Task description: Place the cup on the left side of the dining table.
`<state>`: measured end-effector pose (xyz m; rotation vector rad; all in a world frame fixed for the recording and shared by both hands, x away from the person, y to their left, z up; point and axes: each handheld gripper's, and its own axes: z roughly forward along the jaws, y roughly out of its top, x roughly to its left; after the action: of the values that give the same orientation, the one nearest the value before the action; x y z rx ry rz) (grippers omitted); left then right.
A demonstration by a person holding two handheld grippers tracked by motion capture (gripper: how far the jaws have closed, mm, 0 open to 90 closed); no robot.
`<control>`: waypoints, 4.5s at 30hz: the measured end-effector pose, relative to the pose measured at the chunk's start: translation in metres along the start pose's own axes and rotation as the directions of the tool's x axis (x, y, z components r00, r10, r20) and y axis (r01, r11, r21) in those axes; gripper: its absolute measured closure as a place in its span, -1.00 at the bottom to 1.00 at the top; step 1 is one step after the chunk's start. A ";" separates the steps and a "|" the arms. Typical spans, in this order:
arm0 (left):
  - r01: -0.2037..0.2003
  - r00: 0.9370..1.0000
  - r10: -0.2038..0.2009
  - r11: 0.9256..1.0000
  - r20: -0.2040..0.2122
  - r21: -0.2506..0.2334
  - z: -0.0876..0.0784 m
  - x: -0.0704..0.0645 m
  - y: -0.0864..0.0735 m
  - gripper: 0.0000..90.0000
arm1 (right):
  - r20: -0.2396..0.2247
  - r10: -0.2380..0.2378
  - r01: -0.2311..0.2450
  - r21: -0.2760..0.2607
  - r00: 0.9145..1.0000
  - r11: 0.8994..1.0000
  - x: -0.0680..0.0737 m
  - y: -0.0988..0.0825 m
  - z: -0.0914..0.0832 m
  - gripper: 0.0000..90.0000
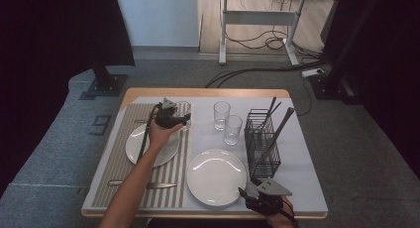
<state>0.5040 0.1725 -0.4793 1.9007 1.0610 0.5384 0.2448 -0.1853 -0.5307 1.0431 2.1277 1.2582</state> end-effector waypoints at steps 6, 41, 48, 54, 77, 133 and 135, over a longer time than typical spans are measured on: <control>0.004 1.000 -0.004 1.000 -0.006 0.001 0.001 0.001 -0.001 -0.33 | 0.000 -0.001 0.001 0.000 1.000 1.000 0.000 0.000 0.000 -0.14; 0.043 0.999 -0.043 0.999 0.008 0.002 0.004 0.003 -0.003 -0.36 | 0.001 -0.004 0.004 0.000 1.000 1.000 0.000 0.000 0.000 -0.14; 0.055 0.998 -0.054 0.998 0.025 -0.034 -0.001 0.002 0.001 -0.42 | 0.001 -0.004 0.004 0.001 1.000 1.000 0.001 0.000 0.000 -0.14; 0.052 0.998 -0.050 0.997 0.024 -0.049 -0.006 0.002 0.003 -0.43 | 0.002 -0.003 0.003 0.001 1.000 1.000 0.001 0.000 0.000 -0.14; 0.071 0.997 -0.069 0.996 0.037 -0.061 -0.033 0.010 -0.006 -0.46 | -0.005 -0.013 0.013 -0.001 1.000 1.000 0.004 0.001 0.000 -0.14; 0.054 0.993 -0.048 0.997 0.107 -0.056 -0.110 -0.015 -0.067 -0.46 | -0.018 -0.030 0.030 0.013 0.999 0.999 0.006 0.002 0.006 -0.14; 0.049 0.993 -0.042 0.997 0.113 -0.055 -0.112 -0.018 -0.069 -0.45 | -0.019 -0.032 0.032 0.013 0.999 0.999 0.007 0.002 0.006 -0.14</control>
<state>0.3842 0.2289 -0.4777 1.8299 1.0030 0.4272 0.2453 -0.1759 -0.5317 1.0025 2.1607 1.2448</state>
